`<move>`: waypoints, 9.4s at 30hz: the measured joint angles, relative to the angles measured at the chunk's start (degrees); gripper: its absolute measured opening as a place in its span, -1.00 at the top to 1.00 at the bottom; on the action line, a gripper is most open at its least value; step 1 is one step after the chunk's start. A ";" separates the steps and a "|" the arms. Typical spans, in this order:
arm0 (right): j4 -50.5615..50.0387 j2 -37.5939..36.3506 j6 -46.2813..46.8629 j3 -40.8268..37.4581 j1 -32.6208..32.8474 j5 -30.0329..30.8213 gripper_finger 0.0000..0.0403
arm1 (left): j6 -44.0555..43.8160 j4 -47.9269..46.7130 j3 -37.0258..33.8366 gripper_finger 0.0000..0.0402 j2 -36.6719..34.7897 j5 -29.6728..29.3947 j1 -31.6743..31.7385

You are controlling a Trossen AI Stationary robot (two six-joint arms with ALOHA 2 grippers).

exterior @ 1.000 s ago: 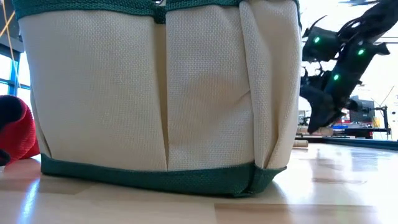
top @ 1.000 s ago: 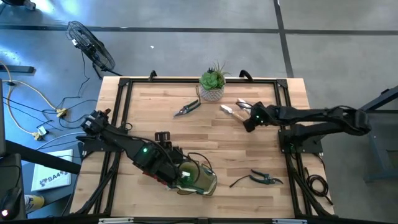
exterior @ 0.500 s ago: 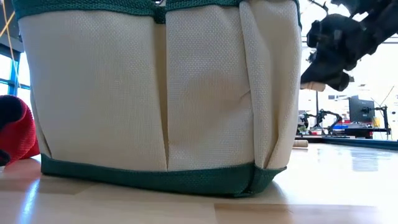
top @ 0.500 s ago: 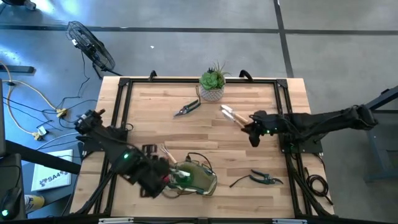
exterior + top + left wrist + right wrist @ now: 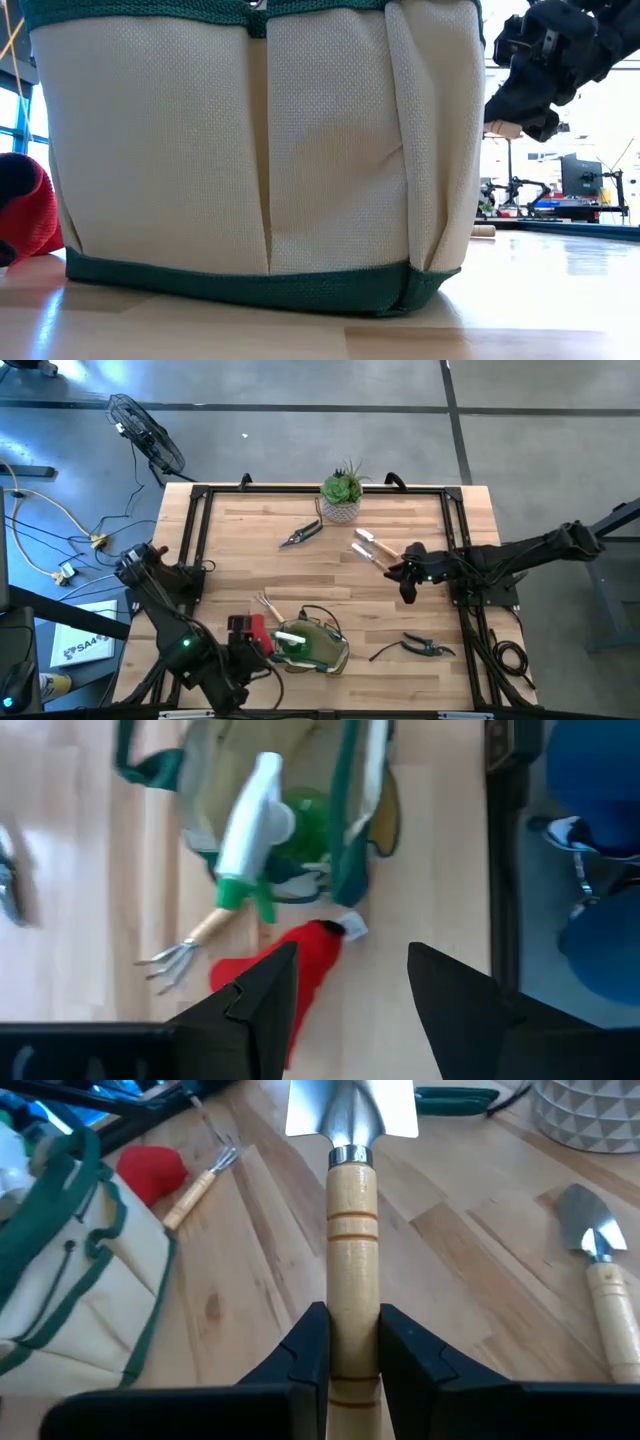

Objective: Pick & Place Garden tools in Gardening bag
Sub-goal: Put the right brown trowel into the gardening bag

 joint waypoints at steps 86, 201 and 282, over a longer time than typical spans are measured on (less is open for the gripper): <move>6.14 15.74 -5.98 11.26 23.59 6.09 0.76 | 37.57 13.59 -8.00 0.09 10.02 25.87 20.78; -78.99 68.13 -7.57 91.94 8.78 -28.46 0.76 | 37.12 -10.05 9.58 0.09 -12.32 -25.57 31.89; -79.06 66.60 1.01 91.92 14.06 -22.49 0.76 | 25.21 -10.19 -6.71 0.09 -21.11 -22.10 31.84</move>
